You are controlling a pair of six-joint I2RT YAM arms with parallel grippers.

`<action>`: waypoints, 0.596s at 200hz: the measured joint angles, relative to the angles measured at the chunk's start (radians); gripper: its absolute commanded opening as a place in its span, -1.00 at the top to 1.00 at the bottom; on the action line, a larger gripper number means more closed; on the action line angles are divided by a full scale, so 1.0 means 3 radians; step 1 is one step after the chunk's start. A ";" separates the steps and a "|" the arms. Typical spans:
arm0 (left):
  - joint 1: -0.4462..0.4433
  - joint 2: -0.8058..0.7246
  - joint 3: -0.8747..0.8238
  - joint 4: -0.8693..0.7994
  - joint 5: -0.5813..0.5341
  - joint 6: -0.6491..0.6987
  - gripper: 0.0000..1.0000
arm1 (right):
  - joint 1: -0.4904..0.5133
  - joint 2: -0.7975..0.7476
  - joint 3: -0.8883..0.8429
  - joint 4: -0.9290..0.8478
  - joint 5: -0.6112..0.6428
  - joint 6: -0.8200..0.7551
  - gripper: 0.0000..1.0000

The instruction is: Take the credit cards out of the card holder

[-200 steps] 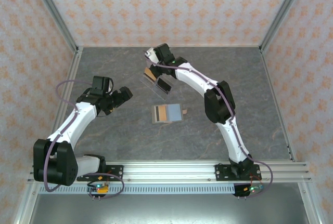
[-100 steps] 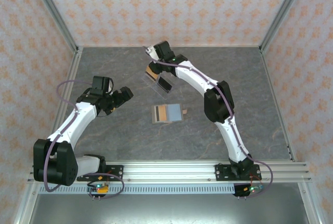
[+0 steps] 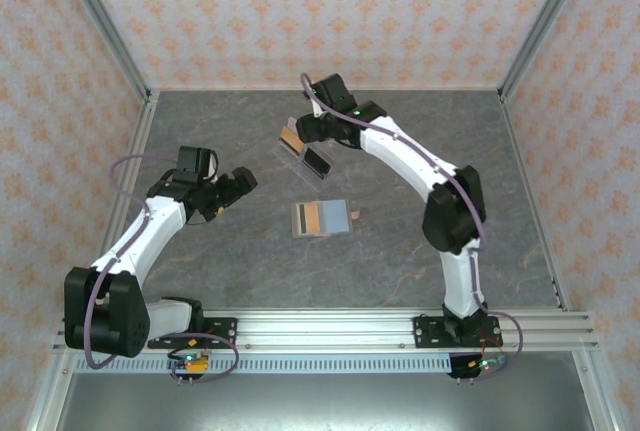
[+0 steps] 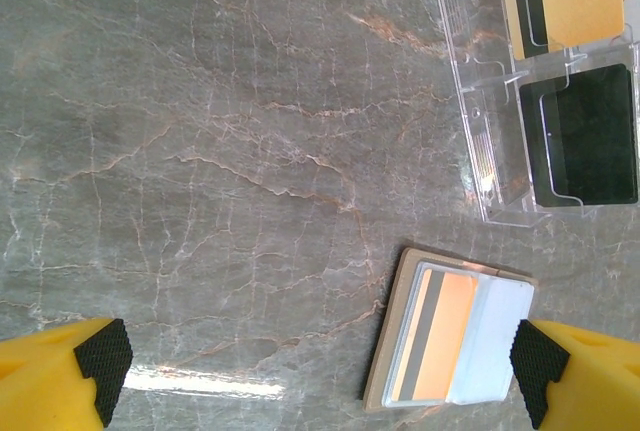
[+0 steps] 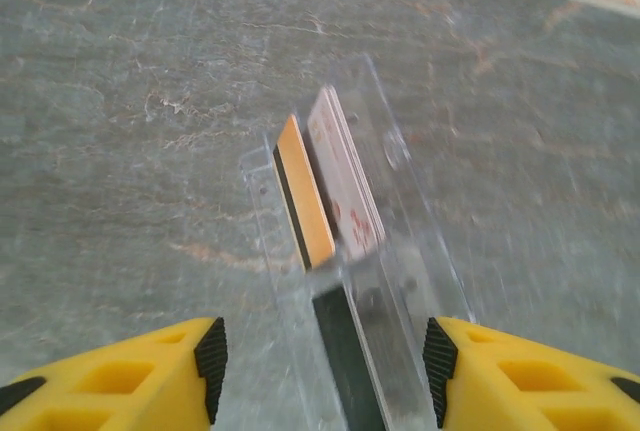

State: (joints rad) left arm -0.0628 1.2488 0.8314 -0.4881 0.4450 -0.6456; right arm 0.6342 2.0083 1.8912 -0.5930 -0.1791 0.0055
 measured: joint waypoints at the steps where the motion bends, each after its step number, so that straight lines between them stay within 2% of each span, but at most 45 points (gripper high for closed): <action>1: 0.0000 0.0003 0.0000 0.0001 0.0003 0.0000 -1.00 | 0.0001 -0.0032 -0.0029 -0.0004 0.0005 0.0037 -0.15; 32: 0.0000 0.0094 0.0000 0.0020 0.0067 0.0003 -1.00 | 0.0065 -0.0534 -0.0703 -0.0058 -0.0015 0.0565 -0.16; 61: -0.0009 0.0173 0.0000 0.0056 0.0102 0.0001 -1.00 | 0.0142 -0.0671 -0.1338 -0.0066 -0.0127 0.0959 -0.10; 83: -0.0057 0.0243 0.0006 0.0120 0.0120 0.0000 -1.00 | 0.0168 -0.0670 -0.1775 0.0023 -0.0388 0.1212 0.01; 103: -0.0154 0.0331 0.0029 0.0155 0.0128 -0.0001 -1.00 | 0.0168 -0.0669 -0.2021 0.0175 -0.0651 0.1419 0.28; 119: -0.0244 0.0401 0.0050 0.0191 0.0127 -0.0011 -0.99 | 0.0168 -0.0640 -0.2054 0.0313 -0.0835 0.1591 0.38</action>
State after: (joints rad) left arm -0.1360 1.3689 0.8463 -0.4309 0.4831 -0.6491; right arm 0.6846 1.8164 1.2751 -0.4992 -0.4297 0.4828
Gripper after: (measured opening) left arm 0.997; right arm 0.343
